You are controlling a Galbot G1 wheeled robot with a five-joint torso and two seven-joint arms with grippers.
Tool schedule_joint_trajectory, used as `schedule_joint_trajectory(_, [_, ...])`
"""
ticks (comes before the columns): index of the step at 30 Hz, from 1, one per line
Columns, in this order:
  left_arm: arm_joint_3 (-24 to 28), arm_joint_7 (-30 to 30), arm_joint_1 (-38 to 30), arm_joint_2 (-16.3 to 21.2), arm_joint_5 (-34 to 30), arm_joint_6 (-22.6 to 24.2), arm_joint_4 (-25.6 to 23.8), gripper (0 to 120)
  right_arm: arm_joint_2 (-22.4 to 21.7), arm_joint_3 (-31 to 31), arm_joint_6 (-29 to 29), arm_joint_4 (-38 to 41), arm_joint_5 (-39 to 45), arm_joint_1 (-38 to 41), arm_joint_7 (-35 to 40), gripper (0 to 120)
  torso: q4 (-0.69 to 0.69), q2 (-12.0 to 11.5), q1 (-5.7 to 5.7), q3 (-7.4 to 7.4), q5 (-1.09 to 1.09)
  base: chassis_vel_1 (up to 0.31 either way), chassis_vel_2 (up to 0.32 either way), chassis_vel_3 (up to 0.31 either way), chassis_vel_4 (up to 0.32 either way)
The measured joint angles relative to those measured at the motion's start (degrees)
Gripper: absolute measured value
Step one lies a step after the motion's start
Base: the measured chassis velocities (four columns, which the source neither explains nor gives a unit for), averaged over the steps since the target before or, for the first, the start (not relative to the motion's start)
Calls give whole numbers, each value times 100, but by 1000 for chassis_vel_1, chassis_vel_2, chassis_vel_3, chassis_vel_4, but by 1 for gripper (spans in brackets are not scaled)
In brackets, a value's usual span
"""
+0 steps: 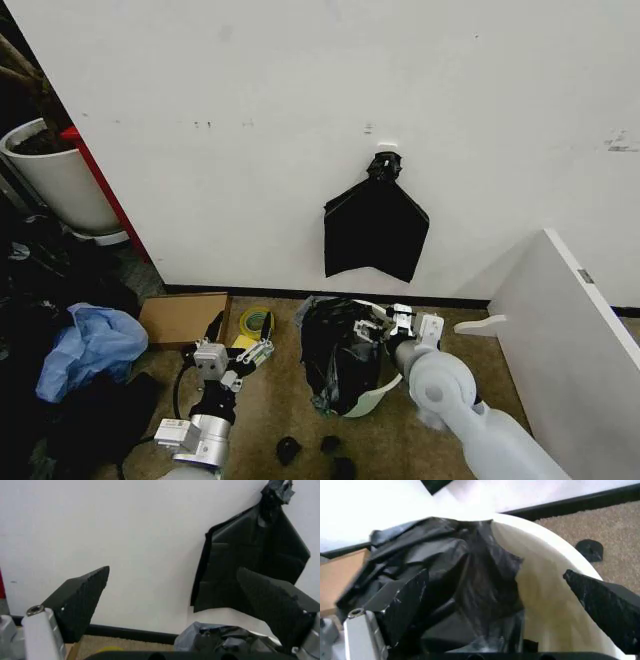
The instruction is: Place the garbage bag over the trash bin.
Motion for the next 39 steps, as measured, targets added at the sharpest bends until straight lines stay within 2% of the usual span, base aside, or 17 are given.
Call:
schedule_joint_trajectory(3, [-1,-29,-10,-15,4,-1,14,100,3,-2,-16,-74,-60,0,-26,94,0,0,0,0,0,0,0,0,0])
schedule_joint_trajectory(5, [18,-48,-26,-51,12,2,35,100,14,-4,-53,-172,-257,-15,-43,81,0,0,0,0,0,0,0,0,0])
schedule_joint_trajectory(7, [43,-49,-30,-67,25,6,48,100,-8,-4,-112,-192,-325,-45,-80,73,0,0,0,0,-1,0,0,0,0])
schedule_joint_trajectory(9, [48,-49,-32,-70,26,9,52,100,-17,-4,-142,-192,-327,-58,-102,71,0,0,0,0,0,0,0,0,0])
schedule_joint_trajectory(14, [56,-49,-65,-44,28,20,107,100,-21,-4,-381,-174,-145,-104,-154,48,0,0,0,0,0,0,0,0,0])
schedule_joint_trajectory(16, [58,-49,-68,-37,27,21,112,100,-19,-4,-394,-175,-136,-104,-154,47,0,0,0,0,0,0,0,0,0])
schedule_joint_trajectory(19, [73,-27,-99,20,-10,28,169,100,2,-6,-417,-213,-118,-99,-180,34,0,0,0,0,0,0,0,0,0])
schedule_joint_trajectory(22, [113,133,-156,114,-418,181,251,100,5,-7,-367,-220,-158,-121,-274,19,0,0,0,0,0,0,0,0,0])
schedule_joint_trajectory(24, [130,144,-183,139,-591,268,280,100,0,-7,-326,-220,-190,-136,-304,15,0,0,0,0,0,0,0,0,0])
schedule_joint_trajectory(28, [234,145,-327,311,-1389,865,465,100,-75,-9,-67,-174,-537,-280,-544,0,0,0,0,0,0,0,0,0,0])
schedule_joint_trajectory(36, [411,262,-627,517,-1516,1232,976,100,-325,14,455,-108,-1687,-603,-1130,0,0,0,0,0,-1,0,0,0,0])
schedule_joint_trajectory(38, [416,262,-639,517,-1517,1239,989,100,-326,15,468,-110,-1705,-606,-1139,0,0,0,0,0,-1,0,0,0,0])
schedule_joint_trajectory(39, [441,265,-730,510,-1531,1285,1085,100,-355,22,683,-156,-2001,-638,-1284,0,0,0,0,-1,0,0,0,0,0])
